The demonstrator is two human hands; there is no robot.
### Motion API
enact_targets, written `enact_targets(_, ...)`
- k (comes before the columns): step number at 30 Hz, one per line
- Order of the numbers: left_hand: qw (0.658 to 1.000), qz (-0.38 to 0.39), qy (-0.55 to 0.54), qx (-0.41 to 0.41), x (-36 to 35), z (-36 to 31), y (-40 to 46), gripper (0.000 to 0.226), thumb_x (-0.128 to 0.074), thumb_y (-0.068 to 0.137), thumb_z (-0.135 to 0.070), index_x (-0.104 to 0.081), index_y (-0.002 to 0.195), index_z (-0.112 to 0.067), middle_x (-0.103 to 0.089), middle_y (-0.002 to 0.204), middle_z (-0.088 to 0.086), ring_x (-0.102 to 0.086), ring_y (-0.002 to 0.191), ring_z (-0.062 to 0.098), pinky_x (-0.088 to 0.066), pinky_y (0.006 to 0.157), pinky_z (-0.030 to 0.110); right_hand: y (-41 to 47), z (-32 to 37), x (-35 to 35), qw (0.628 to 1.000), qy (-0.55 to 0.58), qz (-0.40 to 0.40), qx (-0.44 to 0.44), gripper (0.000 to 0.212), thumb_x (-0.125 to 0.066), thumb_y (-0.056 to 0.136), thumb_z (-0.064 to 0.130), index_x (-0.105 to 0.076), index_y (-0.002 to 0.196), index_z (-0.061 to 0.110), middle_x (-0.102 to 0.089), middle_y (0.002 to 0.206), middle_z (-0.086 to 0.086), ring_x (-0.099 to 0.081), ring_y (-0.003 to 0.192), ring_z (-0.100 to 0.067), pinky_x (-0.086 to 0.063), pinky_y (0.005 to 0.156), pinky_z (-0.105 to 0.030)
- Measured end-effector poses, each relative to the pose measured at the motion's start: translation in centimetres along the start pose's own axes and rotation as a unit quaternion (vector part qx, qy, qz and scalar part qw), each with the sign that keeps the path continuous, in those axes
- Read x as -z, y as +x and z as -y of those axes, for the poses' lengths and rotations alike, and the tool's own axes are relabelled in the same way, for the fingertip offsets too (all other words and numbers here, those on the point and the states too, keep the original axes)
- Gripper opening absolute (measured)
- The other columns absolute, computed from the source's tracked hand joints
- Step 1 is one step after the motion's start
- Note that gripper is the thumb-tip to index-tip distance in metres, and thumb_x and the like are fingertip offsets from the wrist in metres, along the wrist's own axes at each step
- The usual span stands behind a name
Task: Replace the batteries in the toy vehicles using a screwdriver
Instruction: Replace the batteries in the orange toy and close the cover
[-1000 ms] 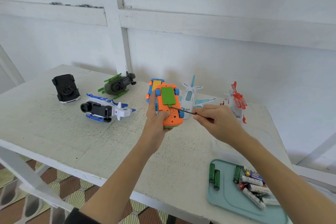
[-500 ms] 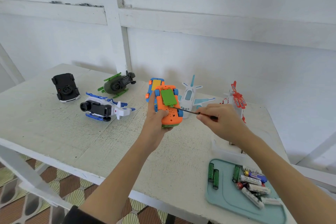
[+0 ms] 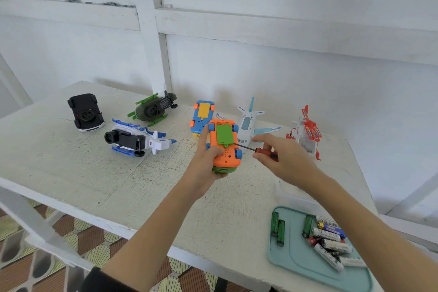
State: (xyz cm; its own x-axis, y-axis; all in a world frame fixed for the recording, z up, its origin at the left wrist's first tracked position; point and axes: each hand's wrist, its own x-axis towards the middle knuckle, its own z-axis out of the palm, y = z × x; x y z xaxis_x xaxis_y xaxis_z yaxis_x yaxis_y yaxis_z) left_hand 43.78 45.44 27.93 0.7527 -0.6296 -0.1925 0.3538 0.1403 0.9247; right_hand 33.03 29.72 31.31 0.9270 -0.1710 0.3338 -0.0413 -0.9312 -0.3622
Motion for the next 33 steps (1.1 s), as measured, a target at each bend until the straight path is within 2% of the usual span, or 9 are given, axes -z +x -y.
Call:
enact_targets(3, 0.999, 0.018, 0.016, 0.026, 0.2, 0.0, -0.1, 0.07, -0.039, 0.099, 0.0, -0.024, 0.145, -0.05, -0.058, 0.128, 0.001, -0.06, 0.099, 0.026, -0.05, 0.08, 0.047, 0.0, 0.1, 0.0, 0.998, -0.02, 0.062, 0.003, 0.045, -0.054, 0.091, 0.038, -0.042, 0.133, 0.033, -0.053, 0.09, 0.014, -0.052, 0.08, -0.01, -0.047, 0.074, -0.031)
enact_targets(7, 0.997, 0.043, 0.048, 0.051, 0.4, 0.2, -0.2, 0.071, -0.039, 0.098, 0.0, -0.025, 0.145, -0.052, -0.059, 0.129, 0.006, -0.06, 0.098, 0.027, -0.05, 0.079, 0.045, 0.0, 0.5, 0.2, 0.991, -0.041, 0.122, 0.031, 0.048, -0.048, 0.095, 0.029, -0.032, 0.139, 0.04, -0.047, 0.084, 0.016, -0.045, 0.074, -0.007, -0.045, 0.074, -0.03)
enact_targets(10, 0.995, 0.056, 0.062, 0.059, 0.6, 0.4, 0.0, 0.072, -0.04, 0.098, -0.001, -0.024, 0.145, -0.052, -0.058, 0.129, 0.007, -0.061, 0.097, 0.025, -0.051, 0.078, 0.045, 0.0, 0.6, 0.0, 0.99, -0.034, 0.134, 0.027, 0.048, -0.044, 0.095, 0.02, -0.036, 0.137, 0.041, -0.041, 0.068, 0.019, -0.041, 0.063, 0.001, -0.043, 0.069, -0.029)
enact_targets(18, 0.99, 0.061, 0.123, 0.041, 1.1, 0.6, 0.2, 0.068, -0.041, 0.098, -0.002, -0.028, 0.137, -0.056, -0.052, 0.135, 0.005, -0.059, 0.105, 0.029, -0.049, 0.085, 0.047, -0.1, 0.3, -0.6, 0.99, 0.01, 0.142, -0.01, 0.049, -0.041, 0.091, 0.011, -0.046, 0.131, 0.039, -0.048, 0.062, 0.012, -0.042, 0.054, -0.004, -0.044, 0.064, -0.032)
enact_targets(21, 0.988, 0.036, 0.143, 0.033, 1.9, 1.0, 0.8, 0.071, -0.043, 0.096, -0.001, -0.031, 0.13, -0.062, -0.042, 0.144, 0.003, -0.058, 0.115, 0.034, -0.05, 0.095, 0.055, -0.4, 0.2, -0.9, 0.989, 0.02, 0.148, -0.012, 0.049, -0.042, 0.091, 0.011, -0.047, 0.13, 0.039, -0.047, 0.061, 0.014, -0.043, 0.053, -0.003, -0.04, 0.061, -0.026)
enact_targets(23, 0.987, 0.021, 0.155, 0.021, 2.6, 1.2, 1.1, 0.071, -0.044, 0.095, -0.001, -0.034, 0.121, -0.066, -0.039, 0.145, 0.003, -0.057, 0.117, 0.034, -0.051, 0.094, 0.057, -0.7, 0.1, -1.2, 0.988, 0.02, 0.153, -0.014, 0.048, -0.042, 0.091, 0.011, -0.048, 0.129, 0.04, -0.046, 0.059, 0.015, -0.044, 0.053, -0.001, -0.036, 0.059, -0.023)
enact_targets(26, 0.981, 0.002, 0.193, -0.003, 4.2, 1.5, 1.5, 0.073, -0.045, 0.094, -0.002, -0.031, 0.126, -0.066, -0.034, 0.146, 0.003, -0.054, 0.12, 0.032, -0.053, 0.091, 0.056, -1.4, -0.1, -1.8, 0.985, 0.024, 0.169, -0.018, 0.048, -0.043, 0.091, 0.012, -0.048, 0.129, 0.04, -0.044, 0.056, 0.015, -0.046, 0.056, 0.004, -0.033, 0.056, -0.018)
enact_targets(29, 0.976, -0.015, 0.219, -0.017, 5.5, 1.7, 1.5, 0.074, -0.045, 0.095, -0.001, -0.029, 0.122, -0.067, -0.031, 0.144, 0.004, -0.052, 0.121, 0.033, -0.056, 0.086, 0.051, -2.0, -0.4, -2.5, 0.979, 0.018, 0.203, -0.022, 0.048, -0.043, 0.091, 0.013, -0.048, 0.129, 0.041, -0.045, 0.056, 0.012, -0.044, 0.055, -0.001, -0.04, 0.062, -0.026)
enact_targets(33, 0.975, -0.02, 0.221, -0.018, 6.1, 1.9, 1.5, 0.076, -0.043, 0.095, 0.003, -0.023, 0.141, -0.054, -0.028, 0.141, 0.001, -0.05, 0.124, 0.03, -0.057, 0.078, 0.039, -2.4, -0.6, -3.4, 0.959, -0.017, 0.282, -0.035, 0.049, -0.04, 0.089, 0.014, -0.046, 0.129, 0.043, -0.046, 0.061, 0.01, -0.043, 0.057, -0.005, -0.038, 0.06, -0.025)
